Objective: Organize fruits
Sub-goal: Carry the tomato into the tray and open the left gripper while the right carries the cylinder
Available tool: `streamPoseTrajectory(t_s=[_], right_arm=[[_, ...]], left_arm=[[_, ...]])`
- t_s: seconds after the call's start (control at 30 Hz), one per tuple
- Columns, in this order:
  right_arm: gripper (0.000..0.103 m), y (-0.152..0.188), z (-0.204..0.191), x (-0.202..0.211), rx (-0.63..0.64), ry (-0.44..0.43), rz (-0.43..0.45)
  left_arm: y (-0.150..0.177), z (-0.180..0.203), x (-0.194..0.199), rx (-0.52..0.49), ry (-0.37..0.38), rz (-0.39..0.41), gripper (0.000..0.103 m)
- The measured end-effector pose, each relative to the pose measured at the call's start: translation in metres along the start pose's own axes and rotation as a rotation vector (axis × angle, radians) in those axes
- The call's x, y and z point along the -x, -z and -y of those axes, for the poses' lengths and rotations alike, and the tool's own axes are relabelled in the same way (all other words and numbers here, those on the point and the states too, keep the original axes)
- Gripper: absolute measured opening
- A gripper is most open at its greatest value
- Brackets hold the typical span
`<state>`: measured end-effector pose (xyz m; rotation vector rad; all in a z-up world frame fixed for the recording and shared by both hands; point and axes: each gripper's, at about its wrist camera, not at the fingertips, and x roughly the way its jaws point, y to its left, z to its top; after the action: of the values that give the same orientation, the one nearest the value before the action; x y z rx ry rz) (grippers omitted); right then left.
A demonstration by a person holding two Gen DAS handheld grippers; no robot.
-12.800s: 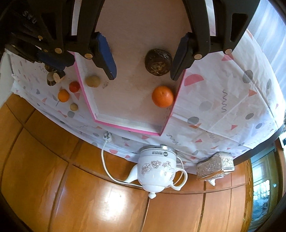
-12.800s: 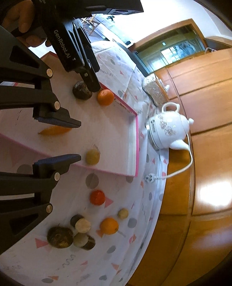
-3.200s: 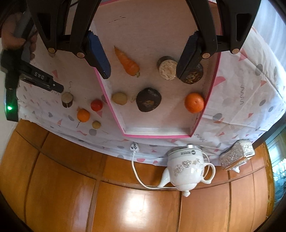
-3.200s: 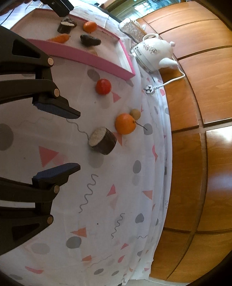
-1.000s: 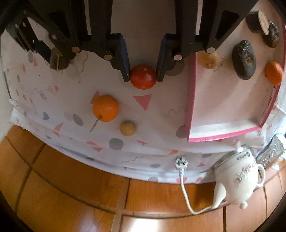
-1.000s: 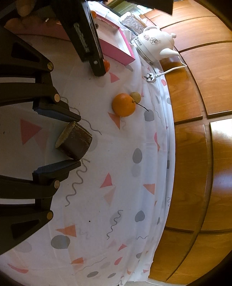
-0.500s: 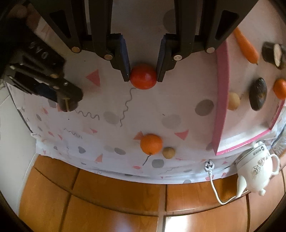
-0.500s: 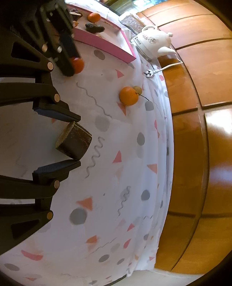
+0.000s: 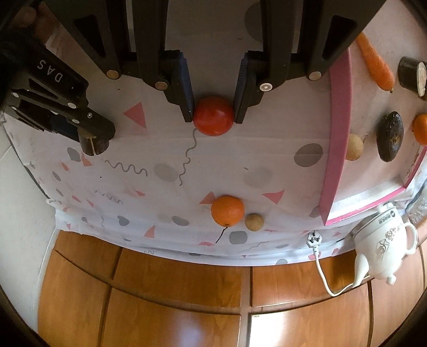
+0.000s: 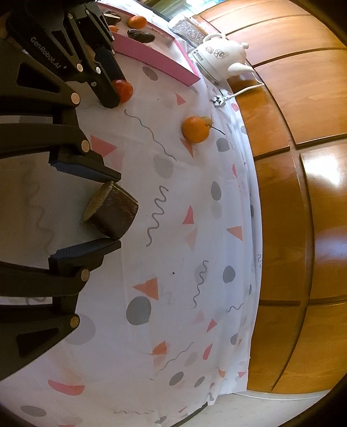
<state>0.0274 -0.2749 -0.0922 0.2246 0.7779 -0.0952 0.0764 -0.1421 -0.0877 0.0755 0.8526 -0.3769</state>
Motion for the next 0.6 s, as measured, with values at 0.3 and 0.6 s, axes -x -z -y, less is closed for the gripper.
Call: streamPoseTrajectory(t_s=[0.3,0.6], right_arm=[[0.044,0.0012,0.0004,-0.0002,-0.002,-0.001,0.003],[0.044,0.0012,0.0005,-0.0008,-0.001,-0.004,0.000]], left_arm=[[0.0007,-0.0007,-0.0008,-0.006,0.003,0.008,0.030],[0.0002,-0.0003,0.0002,-0.006,0.007,0.008,0.030]])
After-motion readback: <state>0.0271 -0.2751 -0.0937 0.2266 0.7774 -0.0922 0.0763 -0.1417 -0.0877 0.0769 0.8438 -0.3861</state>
